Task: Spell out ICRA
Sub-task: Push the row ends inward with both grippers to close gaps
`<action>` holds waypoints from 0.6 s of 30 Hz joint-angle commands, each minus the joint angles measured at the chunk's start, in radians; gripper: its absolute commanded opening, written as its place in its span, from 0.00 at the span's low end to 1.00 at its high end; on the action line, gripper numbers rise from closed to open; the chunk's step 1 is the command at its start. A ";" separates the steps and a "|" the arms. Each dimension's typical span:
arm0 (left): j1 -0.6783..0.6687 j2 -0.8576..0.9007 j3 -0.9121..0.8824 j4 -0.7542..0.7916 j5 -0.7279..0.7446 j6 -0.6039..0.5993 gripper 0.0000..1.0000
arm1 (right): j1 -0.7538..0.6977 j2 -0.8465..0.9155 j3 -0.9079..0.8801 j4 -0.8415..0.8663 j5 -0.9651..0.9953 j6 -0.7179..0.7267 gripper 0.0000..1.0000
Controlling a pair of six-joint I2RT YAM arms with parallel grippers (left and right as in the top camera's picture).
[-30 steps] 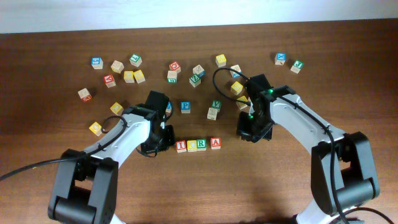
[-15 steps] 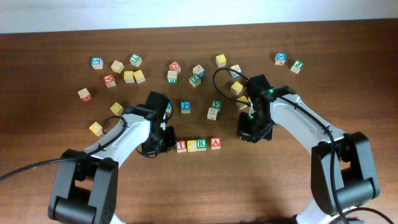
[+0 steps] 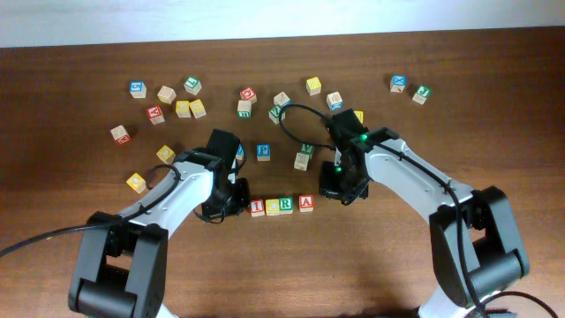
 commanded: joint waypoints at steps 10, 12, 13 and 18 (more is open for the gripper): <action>0.002 0.093 -0.008 0.071 0.049 0.005 0.00 | 0.066 0.065 -0.003 0.044 0.010 0.009 0.04; 0.002 0.100 -0.008 0.070 0.052 0.005 0.00 | 0.083 0.084 -0.003 0.048 0.009 0.043 0.04; 0.002 0.100 -0.008 0.070 0.054 0.005 0.00 | 0.089 0.096 -0.003 0.050 0.010 0.050 0.04; -0.003 0.100 -0.008 0.080 0.094 0.013 0.00 | 0.095 0.104 -0.003 0.068 0.010 0.050 0.04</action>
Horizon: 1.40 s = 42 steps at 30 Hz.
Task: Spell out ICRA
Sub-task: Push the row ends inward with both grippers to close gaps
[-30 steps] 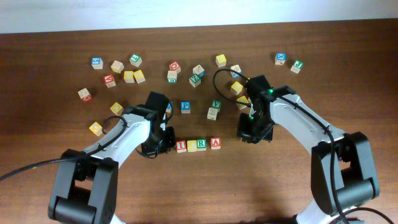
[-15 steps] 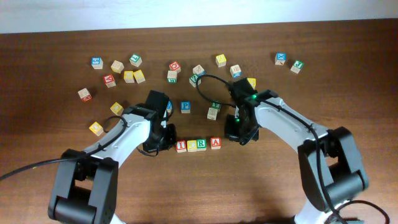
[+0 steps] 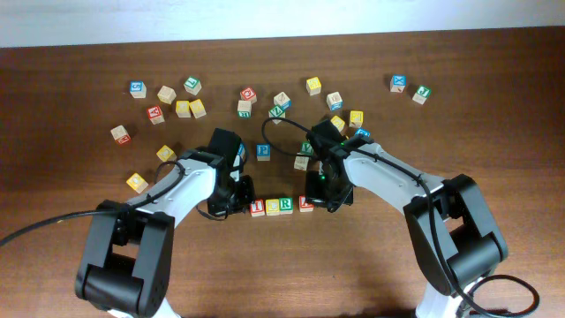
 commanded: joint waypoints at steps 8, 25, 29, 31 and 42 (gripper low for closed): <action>-0.018 0.038 -0.011 0.023 0.015 0.016 0.00 | 0.009 0.016 -0.003 0.030 -0.010 -0.010 0.04; -0.018 0.038 -0.011 0.016 0.022 0.016 0.00 | 0.061 0.016 -0.003 0.068 -0.001 -0.063 0.04; -0.018 0.038 -0.011 0.016 0.023 0.016 0.00 | 0.061 0.016 -0.003 0.069 -0.005 -0.062 0.04; -0.018 0.038 -0.011 0.016 0.023 0.016 0.00 | 0.061 0.016 -0.003 0.059 -0.010 -0.058 0.04; -0.019 0.038 -0.011 0.042 0.043 0.017 0.00 | 0.061 0.016 -0.003 0.044 -0.011 0.021 0.04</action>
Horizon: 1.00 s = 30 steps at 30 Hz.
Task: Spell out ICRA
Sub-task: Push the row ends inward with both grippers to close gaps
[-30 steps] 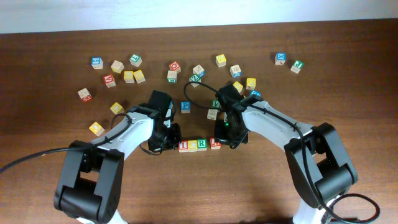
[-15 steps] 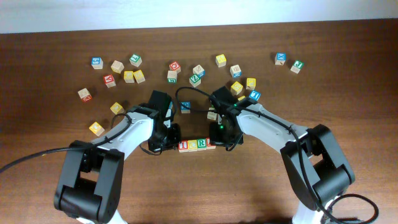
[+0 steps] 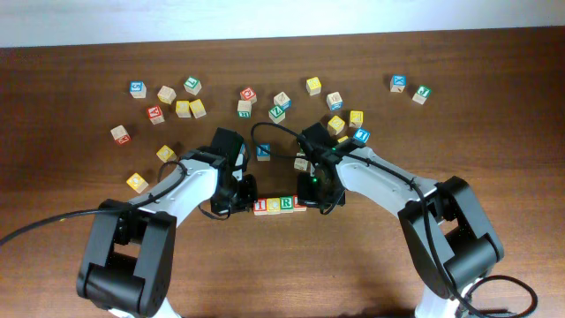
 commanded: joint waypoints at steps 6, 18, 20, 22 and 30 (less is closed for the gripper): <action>-0.009 0.035 -0.011 0.032 0.018 0.016 0.00 | 0.010 0.016 -0.003 -0.004 -0.032 0.041 0.04; -0.008 0.035 -0.011 0.002 0.018 0.016 0.00 | 0.010 0.016 -0.003 0.008 -0.002 0.010 0.04; -0.008 0.035 -0.011 0.002 0.018 0.015 0.00 | 0.010 0.016 -0.003 0.008 -0.002 0.010 0.04; -0.008 0.035 -0.011 0.002 0.018 0.016 0.00 | 0.010 0.016 -0.003 0.008 -0.002 0.010 0.04; -0.008 0.035 -0.011 -0.032 -0.071 0.015 0.00 | 0.008 0.016 -0.003 -0.015 0.062 0.010 0.04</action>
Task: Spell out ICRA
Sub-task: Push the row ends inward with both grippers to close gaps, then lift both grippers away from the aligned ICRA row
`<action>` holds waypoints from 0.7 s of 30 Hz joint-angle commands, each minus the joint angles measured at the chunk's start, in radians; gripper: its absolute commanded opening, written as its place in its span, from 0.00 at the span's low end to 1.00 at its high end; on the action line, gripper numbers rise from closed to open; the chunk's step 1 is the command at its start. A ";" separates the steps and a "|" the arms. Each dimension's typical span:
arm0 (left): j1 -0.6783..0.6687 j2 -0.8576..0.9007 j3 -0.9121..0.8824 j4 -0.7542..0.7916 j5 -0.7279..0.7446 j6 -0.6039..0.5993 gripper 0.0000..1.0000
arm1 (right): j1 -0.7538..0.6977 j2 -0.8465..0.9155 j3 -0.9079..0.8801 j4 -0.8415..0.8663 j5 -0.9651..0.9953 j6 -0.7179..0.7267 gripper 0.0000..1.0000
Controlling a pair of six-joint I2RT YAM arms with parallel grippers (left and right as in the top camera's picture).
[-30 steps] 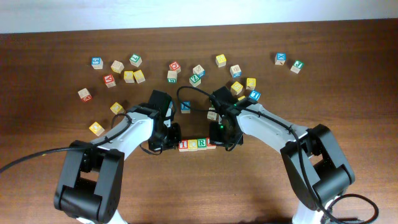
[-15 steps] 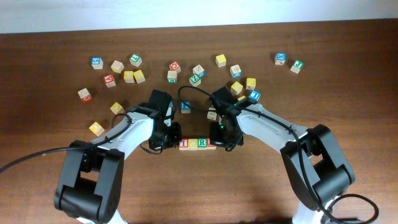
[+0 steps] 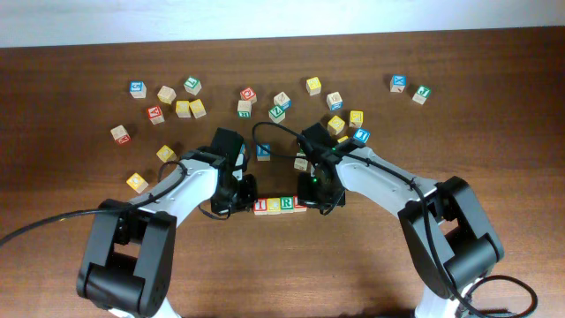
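Observation:
A row of lettered blocks lies near the table's middle: a red I, a green-lettered block, an R and a red block that the right arm partly hides. They touch side by side. My left gripper sits against the row's left end, beside the I. At the right end, my right gripper is over the edge of the last block. From above, both sets of fingers are dark shapes, so their opening is unclear.
Several loose letter blocks are scattered across the far half of the table, from an orange one at the left to a green one at the right. A blue block and a tan one lie just behind the row.
The last red block first lay a small gap right of the R, with my right gripper farther right and my left gripper left of the I. The right gripper then came up against that block. Now the gap is closed and both grippers flank the row.

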 commanded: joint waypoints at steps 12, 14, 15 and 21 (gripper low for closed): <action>0.042 0.013 0.016 -0.101 -0.253 0.014 0.00 | -0.060 0.009 0.028 -0.150 0.193 -0.017 0.04; 0.078 -0.027 0.042 -0.144 -0.254 0.014 0.00 | -0.092 -0.018 0.061 -0.217 0.225 -0.041 0.04; 0.095 -0.053 0.053 -0.161 -0.254 0.014 0.00 | -0.102 -0.040 0.074 -0.241 0.226 -0.063 0.04; 0.180 -0.392 0.113 -0.297 -0.254 0.051 0.00 | -0.111 -0.386 0.149 -0.470 0.305 -0.070 0.08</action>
